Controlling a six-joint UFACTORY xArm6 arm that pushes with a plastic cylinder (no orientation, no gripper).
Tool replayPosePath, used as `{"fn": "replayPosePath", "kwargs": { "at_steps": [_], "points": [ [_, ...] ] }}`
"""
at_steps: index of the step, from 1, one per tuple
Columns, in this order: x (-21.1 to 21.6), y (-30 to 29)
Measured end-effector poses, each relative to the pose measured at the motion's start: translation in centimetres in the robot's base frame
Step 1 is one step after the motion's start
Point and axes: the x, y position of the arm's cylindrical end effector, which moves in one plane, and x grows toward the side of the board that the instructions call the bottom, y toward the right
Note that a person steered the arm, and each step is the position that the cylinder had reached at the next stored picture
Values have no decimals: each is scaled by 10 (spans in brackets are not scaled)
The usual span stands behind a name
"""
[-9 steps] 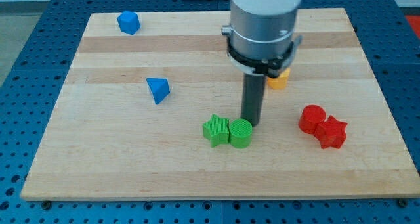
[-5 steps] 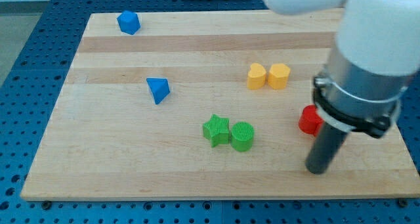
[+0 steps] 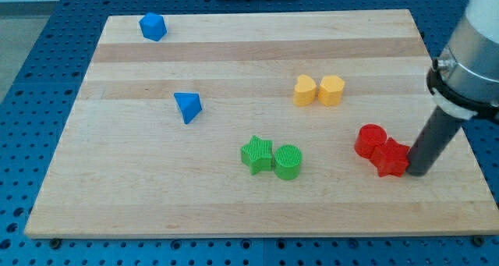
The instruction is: Slide the red star along with red circle above the green star
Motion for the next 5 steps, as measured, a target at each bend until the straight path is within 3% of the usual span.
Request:
{"fn": "replayPosePath", "kwargs": {
  "at_steps": [5],
  "points": [
    [-54, -117]
  ]
}}
